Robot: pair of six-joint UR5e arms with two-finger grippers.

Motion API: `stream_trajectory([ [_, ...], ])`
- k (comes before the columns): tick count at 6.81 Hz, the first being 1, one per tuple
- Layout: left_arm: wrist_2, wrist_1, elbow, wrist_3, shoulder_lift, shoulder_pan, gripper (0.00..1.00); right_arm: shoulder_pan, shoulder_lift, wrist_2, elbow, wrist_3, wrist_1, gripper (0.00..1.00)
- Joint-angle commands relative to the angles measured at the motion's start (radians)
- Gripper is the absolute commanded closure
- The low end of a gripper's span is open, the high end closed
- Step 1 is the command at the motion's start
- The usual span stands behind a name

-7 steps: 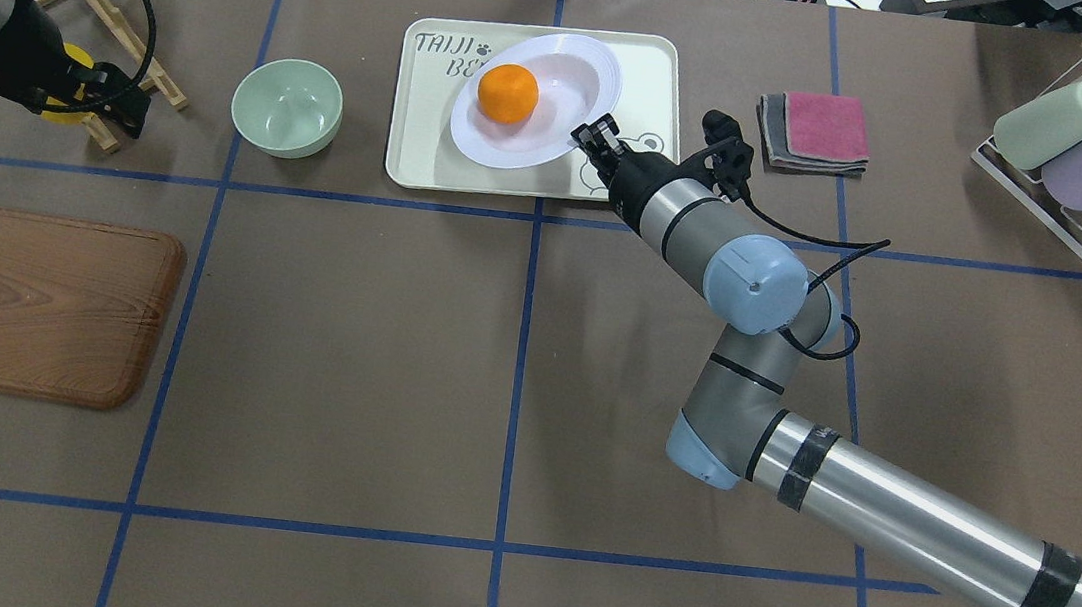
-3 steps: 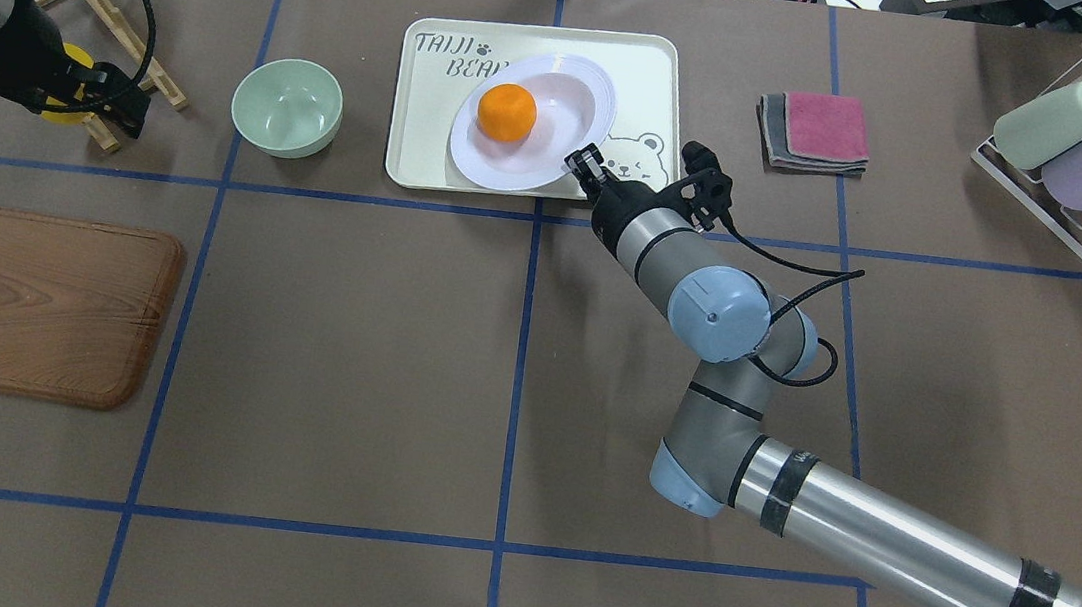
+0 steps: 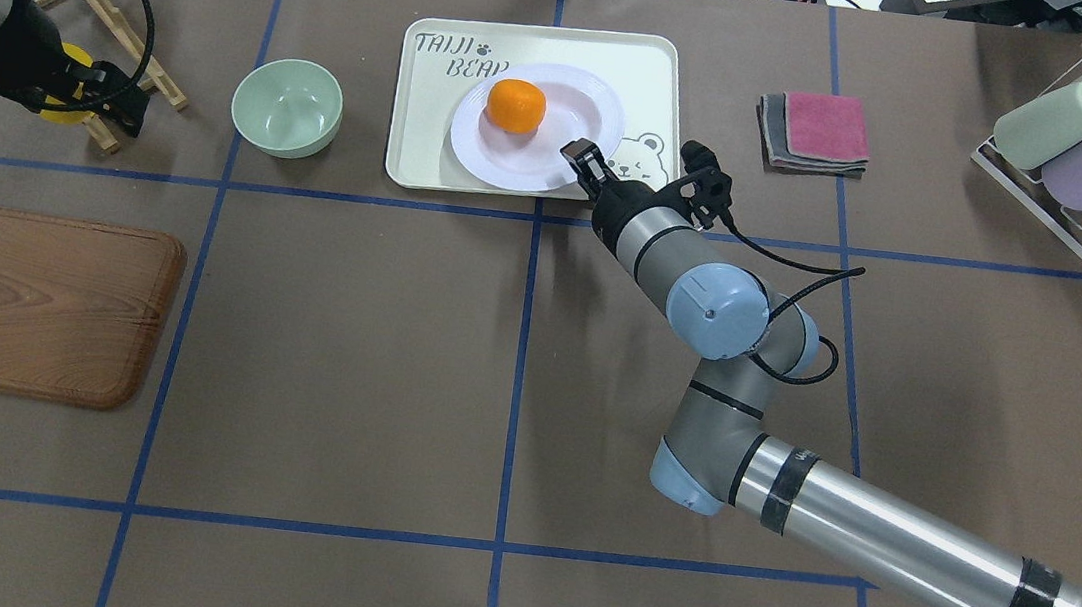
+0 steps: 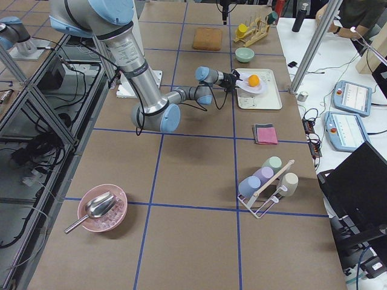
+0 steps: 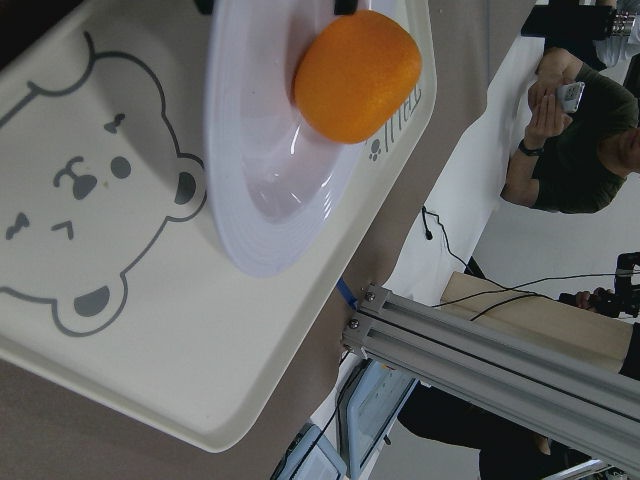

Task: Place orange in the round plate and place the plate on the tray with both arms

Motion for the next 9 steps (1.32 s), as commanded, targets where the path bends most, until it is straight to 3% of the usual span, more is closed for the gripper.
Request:
stream_trajectory([
  [1, 0.000, 0.000, 0.000, 0.000, 0.000, -0.001, 0.02, 0.032, -0.021, 0.085, 0.043, -0.055, -0.018, 0.00],
  [4, -0.018, 0.002, -0.002, 0.000, 0.000, -0.014, 0.02, 0.097, -0.082, 0.347, 0.308, -0.268, -0.439, 0.00],
  [6, -0.022, -0.002, -0.003, 0.011, 0.008, -0.018, 0.02, 0.205, -0.102, 0.580, 0.486, -0.496, -0.756, 0.00],
  [7, -0.023, -0.005, -0.012, 0.093, 0.041, -0.040, 0.02, 0.250, -0.125, 0.626, 0.563, -0.642, -0.879, 0.00],
  [9, -0.095, -0.012, -0.029, 0.333, 0.163, -0.179, 0.02, 0.419, -0.148, 0.839, 0.597, -0.962, -1.102, 0.00],
])
